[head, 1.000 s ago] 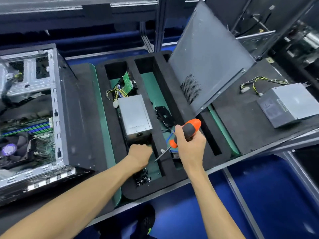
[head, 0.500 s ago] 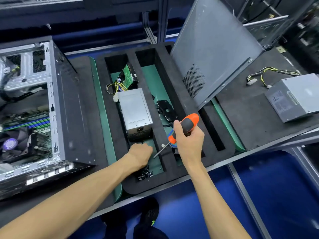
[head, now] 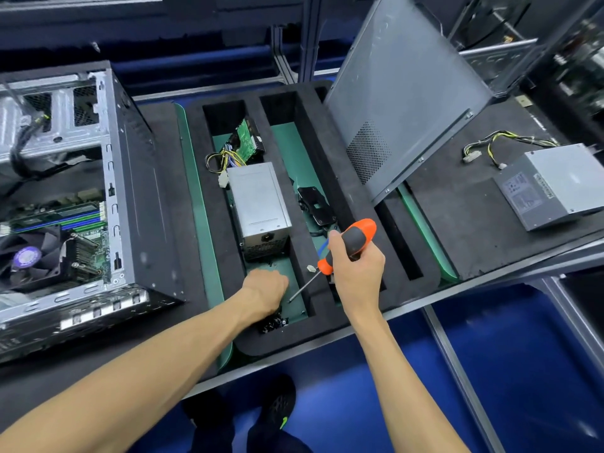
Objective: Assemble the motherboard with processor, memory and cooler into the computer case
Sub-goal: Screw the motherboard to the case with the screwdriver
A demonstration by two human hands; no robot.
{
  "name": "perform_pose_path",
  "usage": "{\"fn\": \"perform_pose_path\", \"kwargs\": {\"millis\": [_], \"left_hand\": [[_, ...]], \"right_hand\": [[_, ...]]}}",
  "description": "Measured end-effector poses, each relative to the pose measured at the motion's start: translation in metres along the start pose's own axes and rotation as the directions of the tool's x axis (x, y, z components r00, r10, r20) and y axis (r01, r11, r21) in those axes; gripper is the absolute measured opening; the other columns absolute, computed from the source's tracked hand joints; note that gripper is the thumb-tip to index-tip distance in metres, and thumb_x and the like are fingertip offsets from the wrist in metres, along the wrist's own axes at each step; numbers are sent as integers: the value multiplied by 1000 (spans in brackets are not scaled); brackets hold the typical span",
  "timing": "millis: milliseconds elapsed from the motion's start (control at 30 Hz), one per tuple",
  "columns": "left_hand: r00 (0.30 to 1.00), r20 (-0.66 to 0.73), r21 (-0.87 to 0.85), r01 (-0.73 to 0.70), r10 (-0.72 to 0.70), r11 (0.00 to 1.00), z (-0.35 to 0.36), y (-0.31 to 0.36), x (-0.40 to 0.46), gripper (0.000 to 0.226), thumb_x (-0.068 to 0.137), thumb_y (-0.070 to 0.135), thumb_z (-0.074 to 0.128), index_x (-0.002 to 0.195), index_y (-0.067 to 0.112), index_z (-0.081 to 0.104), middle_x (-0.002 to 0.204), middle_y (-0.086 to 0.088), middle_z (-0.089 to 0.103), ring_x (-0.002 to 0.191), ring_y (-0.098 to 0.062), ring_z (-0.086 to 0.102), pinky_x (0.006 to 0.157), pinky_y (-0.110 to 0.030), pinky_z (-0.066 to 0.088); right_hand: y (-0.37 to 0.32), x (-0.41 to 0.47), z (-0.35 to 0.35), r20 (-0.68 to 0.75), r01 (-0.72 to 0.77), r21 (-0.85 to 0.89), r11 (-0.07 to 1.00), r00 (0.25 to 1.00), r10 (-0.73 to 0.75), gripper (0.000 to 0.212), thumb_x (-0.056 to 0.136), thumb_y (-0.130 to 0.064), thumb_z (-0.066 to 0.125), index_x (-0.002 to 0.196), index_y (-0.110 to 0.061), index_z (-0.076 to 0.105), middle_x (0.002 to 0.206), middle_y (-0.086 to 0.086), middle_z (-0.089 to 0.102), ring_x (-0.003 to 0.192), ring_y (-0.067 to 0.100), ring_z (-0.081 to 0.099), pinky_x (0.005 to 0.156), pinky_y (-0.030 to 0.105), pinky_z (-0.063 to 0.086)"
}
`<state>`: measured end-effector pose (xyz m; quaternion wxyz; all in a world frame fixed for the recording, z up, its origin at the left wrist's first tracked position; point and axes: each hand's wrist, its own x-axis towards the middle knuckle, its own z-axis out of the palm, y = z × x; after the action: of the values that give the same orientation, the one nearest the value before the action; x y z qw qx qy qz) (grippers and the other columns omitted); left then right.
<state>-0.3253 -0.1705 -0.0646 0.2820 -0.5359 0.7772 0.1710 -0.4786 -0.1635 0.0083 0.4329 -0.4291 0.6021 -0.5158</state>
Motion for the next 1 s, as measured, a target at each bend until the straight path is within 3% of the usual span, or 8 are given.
{"fn": "perform_pose_path", "kwargs": {"millis": [133, 200, 333, 433, 567, 733, 833, 1000], "left_hand": [[997, -70, -91, 15, -22, 996, -6, 1, -5, 7, 85, 11, 59, 92, 10, 60, 102, -10, 68, 93, -33, 67, 65, -30, 43], [991, -125, -256, 17, -51, 967, -14, -2, -9, 17, 80, 16, 62, 77, 10, 47, 94, -11, 65, 81, -33, 64, 61, -30, 41], [972, -201, -670, -47, -120, 741, -41, -11, -25, 20, 68, 16, 69, 66, 16, 49, 67, -3, 65, 61, -20, 59, 48, -25, 38], [955, -271, -792, -151, -119, 592, -64, -22, -53, 19, 69, 14, 68, 66, 17, 49, 56, 3, 58, 41, -7, 46, 44, -21, 39], [903, -400, -807, -266, -156, 526, -97, -47, -102, 14, 76, 9, 63, 74, 22, 61, 62, 12, 58, 52, -3, 47, 57, -22, 47], [801, -522, -754, -275, -291, 596, -114, -101, -164, 21, 91, 12, 60, 99, 21, 77, 87, 11, 71, 79, -4, 61, 76, -14, 45], [707, -569, -767, -271, -420, 582, -107, -139, -198, 13, 94, 20, 63, 93, 15, 76, 77, 12, 68, 69, 1, 56, 67, -9, 38], [562, -525, -825, -149, -640, 546, -75, -205, -245, 21, 100, 31, 54, 84, 20, 59, 66, 10, 58, 62, -4, 54, 60, -30, 38]], "right_hand": [[-5, -3, -3, -10, 3, 9, 1000, 1000, -3, 35, 81, -45, 70, 61, -20, 53, 55, 10, 52, 46, 20, 64, 43, 20, 49], [-10, -3, -2, -10, 3, 24, 1000, 1000, -3, 34, 79, -46, 68, 60, -22, 53, 53, 0, 51, 45, 17, 59, 43, 19, 48], [-26, 2, 9, -30, 6, 97, 995, 1000, -3, 49, 79, -44, 64, 70, 3, 52, 55, 11, 52, 45, 17, 55, 48, 22, 49], [-46, 6, 28, -6, 17, 141, 990, 1000, -16, 36, 81, -35, 63, 75, -1, 51, 53, 10, 53, 42, 21, 51, 49, 31, 47], [-80, 5, 65, 12, 43, 157, 987, 999, -46, 26, 79, -30, 64, 68, -21, 42, 65, 13, 37, 58, 24, 34, 55, 37, 31], [-114, -9, 126, 151, 109, 86, 990, 981, -121, 37, 85, -23, 69, 60, -27, 43, 59, -1, 40, 58, 20, 36, 57, 35, 33], [-127, -24, 167, 319, 206, -27, 978, 929, -187, 40, 89, -21, 72, 61, -31, 46, 50, -20, 45, 49, 1, 41, 51, 12, 34], [-147, -48, 234, 528, 422, -281, 862, 818, -228, 31, 90, -28, 71, 65, -27, 52, 52, -12, 51, 46, 3, 43, 44, 14, 32]]}}
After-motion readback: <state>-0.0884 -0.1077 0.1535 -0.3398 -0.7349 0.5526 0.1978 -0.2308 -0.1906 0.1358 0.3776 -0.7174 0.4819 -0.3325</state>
